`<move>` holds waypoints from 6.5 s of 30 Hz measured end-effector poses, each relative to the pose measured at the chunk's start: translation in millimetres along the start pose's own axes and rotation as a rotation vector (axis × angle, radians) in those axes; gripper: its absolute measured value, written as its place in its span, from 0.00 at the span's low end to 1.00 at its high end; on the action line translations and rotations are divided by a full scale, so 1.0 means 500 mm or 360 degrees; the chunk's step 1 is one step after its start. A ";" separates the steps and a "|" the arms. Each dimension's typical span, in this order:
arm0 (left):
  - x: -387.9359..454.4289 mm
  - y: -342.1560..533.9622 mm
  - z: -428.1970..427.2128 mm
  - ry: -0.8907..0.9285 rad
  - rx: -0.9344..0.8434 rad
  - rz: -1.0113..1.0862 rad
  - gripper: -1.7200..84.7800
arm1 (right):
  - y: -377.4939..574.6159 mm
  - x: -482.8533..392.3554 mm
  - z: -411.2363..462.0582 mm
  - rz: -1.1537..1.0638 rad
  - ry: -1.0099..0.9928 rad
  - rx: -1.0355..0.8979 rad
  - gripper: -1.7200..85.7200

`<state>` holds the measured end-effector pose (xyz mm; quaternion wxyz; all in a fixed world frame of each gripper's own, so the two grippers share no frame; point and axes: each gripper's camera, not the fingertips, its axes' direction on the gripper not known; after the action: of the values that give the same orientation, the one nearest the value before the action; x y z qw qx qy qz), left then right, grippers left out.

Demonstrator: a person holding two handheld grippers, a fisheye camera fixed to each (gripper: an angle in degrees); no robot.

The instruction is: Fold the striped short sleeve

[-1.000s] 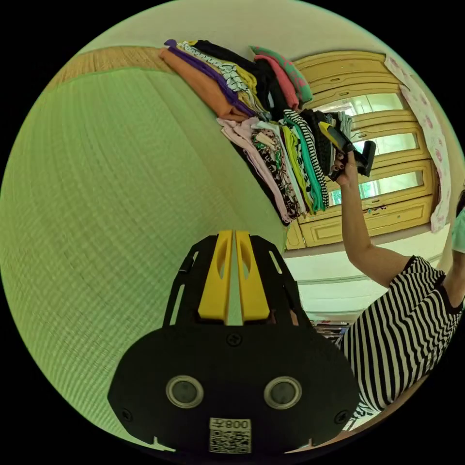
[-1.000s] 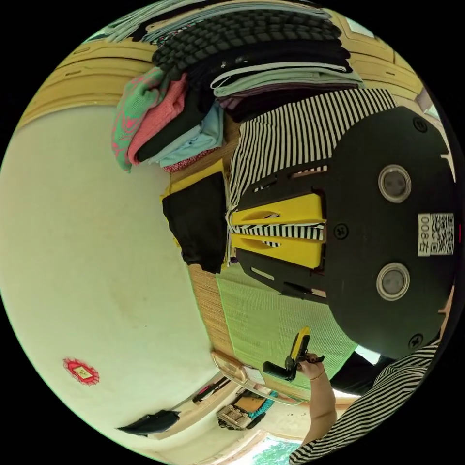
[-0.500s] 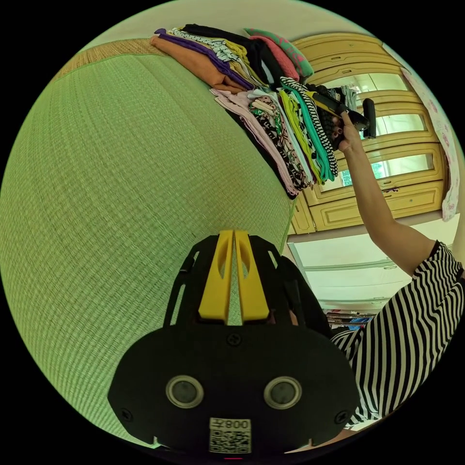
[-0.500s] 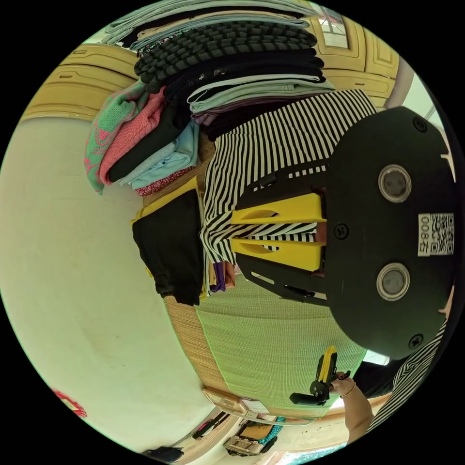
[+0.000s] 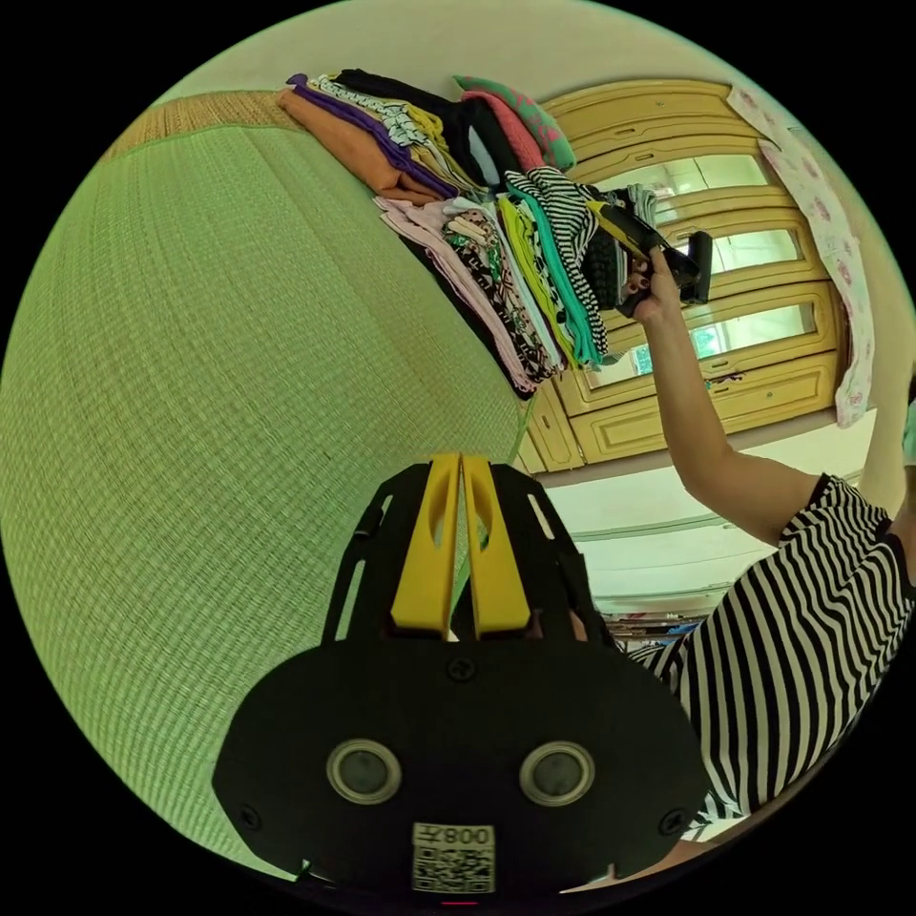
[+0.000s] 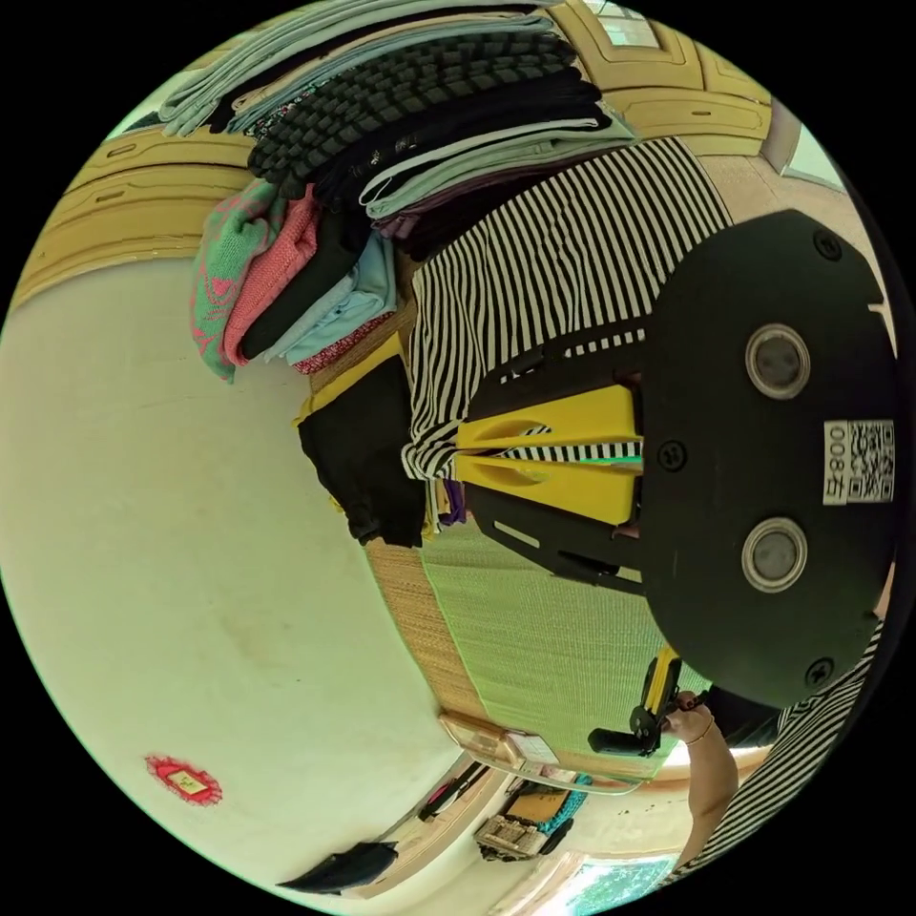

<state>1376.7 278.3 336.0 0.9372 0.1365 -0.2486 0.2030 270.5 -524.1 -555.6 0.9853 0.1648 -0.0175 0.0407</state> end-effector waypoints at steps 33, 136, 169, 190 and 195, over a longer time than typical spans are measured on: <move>-0.190 0.725 -0.094 0.0334 0.0648 -0.0288 0.02 | 0.407 -0.468 -0.181 -0.0322 -0.1256 -0.0778 0.02; -0.232 2.127 -0.980 0.0700 0.1910 0.0907 0.02 | 0.206 -0.057 -1.025 -0.1036 -0.1561 0.0444 0.02; -0.355 2.083 -1.139 0.0562 0.1893 0.1056 0.02 | 0.159 -0.114 -0.862 -0.1066 -0.1515 0.0518 0.02; -0.944 1.367 -1.270 0.0035 0.1684 0.0095 0.06 | -0.376 -0.463 -0.021 -0.0731 -0.0980 -0.0152 0.02; -1.218 1.209 -1.194 -0.0026 0.1494 -0.0416 0.12 | -0.465 -0.519 0.282 -0.0486 -0.0699 -0.0453 0.02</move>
<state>867.1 833.2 -388.9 0.7901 0.5761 -0.1183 0.1728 29.1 -808.4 -510.1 0.9659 0.0307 -0.2105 -0.1475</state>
